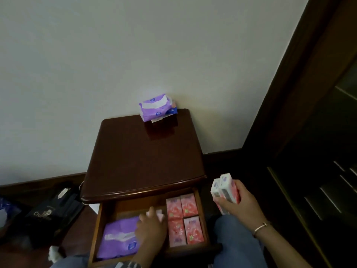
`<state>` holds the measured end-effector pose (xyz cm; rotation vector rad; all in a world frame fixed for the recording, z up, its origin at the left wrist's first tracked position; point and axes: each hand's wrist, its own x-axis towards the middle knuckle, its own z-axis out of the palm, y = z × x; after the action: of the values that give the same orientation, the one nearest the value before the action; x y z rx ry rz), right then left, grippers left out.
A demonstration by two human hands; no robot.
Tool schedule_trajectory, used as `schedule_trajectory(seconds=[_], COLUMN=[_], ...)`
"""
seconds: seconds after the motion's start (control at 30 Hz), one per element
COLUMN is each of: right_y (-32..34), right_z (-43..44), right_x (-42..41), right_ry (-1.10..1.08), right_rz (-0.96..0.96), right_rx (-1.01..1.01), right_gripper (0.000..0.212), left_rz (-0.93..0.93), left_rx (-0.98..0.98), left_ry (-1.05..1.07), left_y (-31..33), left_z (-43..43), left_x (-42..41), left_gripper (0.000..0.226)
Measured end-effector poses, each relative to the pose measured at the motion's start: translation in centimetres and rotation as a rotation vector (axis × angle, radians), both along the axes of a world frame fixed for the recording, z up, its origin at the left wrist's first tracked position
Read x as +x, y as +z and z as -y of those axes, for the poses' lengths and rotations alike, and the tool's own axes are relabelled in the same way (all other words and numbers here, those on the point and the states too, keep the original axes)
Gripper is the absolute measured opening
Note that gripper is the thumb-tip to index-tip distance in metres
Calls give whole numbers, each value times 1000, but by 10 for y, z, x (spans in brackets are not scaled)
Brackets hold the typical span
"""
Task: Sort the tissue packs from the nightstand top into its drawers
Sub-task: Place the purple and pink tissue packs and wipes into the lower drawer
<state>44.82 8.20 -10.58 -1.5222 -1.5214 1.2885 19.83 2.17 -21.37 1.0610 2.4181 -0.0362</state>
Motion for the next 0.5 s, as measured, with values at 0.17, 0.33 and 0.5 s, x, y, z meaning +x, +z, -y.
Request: schedule_trajectory(seconds=[0.17, 0.33, 0.5], right_y=[-10, -22, -26], right_z=[11, 16, 22], right_x=[3, -7, -15], right_ry=[12, 1, 1], right_rz=[11, 46, 75], right_rx=[-45, -93, -150], right_gripper=[42, 42, 41], left_rz=[197, 149, -1], left_rx=[-79, -28, -130], left_ry=[98, -134, -477], left_y=[-4, 2, 3], left_z=[3, -2, -9], left_x=[4, -5, -18], left_gripper=[89, 60, 57])
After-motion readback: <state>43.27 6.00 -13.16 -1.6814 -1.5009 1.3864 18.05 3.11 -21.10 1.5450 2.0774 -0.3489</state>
